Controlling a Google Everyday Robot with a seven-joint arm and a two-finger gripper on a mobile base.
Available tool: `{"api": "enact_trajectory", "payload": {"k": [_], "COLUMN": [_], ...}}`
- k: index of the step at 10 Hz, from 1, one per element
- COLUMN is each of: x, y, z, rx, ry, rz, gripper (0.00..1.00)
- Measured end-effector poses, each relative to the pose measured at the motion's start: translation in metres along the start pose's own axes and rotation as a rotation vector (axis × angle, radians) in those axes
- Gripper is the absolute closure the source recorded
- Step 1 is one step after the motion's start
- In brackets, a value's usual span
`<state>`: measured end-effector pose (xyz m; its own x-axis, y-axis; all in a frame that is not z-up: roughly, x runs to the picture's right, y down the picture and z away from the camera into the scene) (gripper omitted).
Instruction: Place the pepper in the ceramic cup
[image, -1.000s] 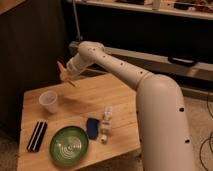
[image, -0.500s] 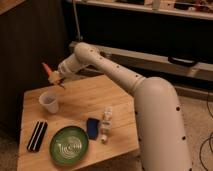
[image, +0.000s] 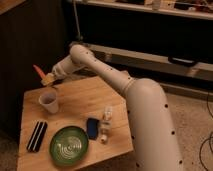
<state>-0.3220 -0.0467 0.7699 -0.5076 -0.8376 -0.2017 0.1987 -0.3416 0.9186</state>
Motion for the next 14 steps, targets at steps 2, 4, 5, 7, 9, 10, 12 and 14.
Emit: {"api": "enact_trajectory", "payload": {"k": [2, 4, 5, 7, 9, 10, 12, 14], "x": [-0.003, -0.007, -0.01, -0.015, -0.02, -0.024, -0.029, -0.035], "y": [-0.002, -0.008, -0.008, -0.008, -0.008, -0.009, -0.008, -0.007], "z": [0.005, 0.014, 0.017, 0.023, 0.029, 0.032, 0.035, 0.039], "rx": [0.035, 0.073, 0.081, 0.104, 0.125, 0.131, 0.132, 0.131], "ry": [0.014, 0.024, 0.025, 0.026, 0.022, 0.018, 0.016, 0.012], "rz": [0.001, -0.011, -0.013, -0.015, -0.014, -0.013, -0.019, -0.025], "gripper": [0.88, 0.88, 0.88, 0.88, 0.88, 0.88, 0.88, 0.88]}}
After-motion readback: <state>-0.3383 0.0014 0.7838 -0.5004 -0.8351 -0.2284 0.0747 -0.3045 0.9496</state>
